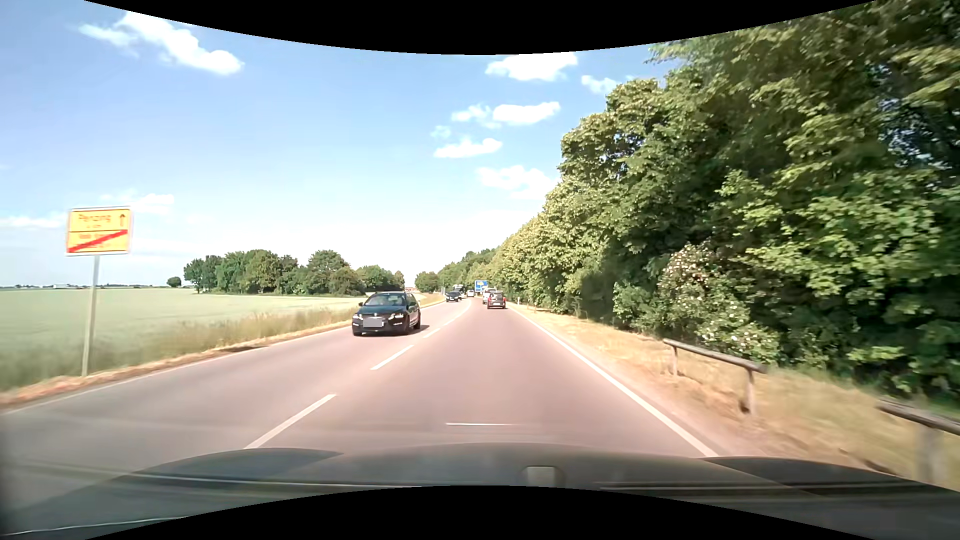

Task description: Follow the waypoints while adhering to traffic rules and regulations

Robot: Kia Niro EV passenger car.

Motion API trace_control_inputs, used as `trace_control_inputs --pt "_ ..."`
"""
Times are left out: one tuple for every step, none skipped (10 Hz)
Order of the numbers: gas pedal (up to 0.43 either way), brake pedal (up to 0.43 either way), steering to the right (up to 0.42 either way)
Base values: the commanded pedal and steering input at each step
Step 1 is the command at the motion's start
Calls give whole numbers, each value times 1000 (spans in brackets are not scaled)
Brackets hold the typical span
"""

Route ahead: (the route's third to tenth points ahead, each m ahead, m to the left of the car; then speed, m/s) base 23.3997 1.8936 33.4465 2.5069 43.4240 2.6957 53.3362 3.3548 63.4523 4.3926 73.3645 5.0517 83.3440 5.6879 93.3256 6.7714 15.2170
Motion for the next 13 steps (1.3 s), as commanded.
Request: trace_control_inputs --pt "240 6 -8" --pt "248 6 -6" --pt "260 6 -6" --pt "260 6 -6" --pt "260 6 -6" --pt "268 6 -6" --pt "268 6 -6" --pt "268 12 -6" --pt "268 6 -6" --pt "240 6 -6" --pt "79 6 -6" --pt "39 6 -6" --pt "39 6 -7"
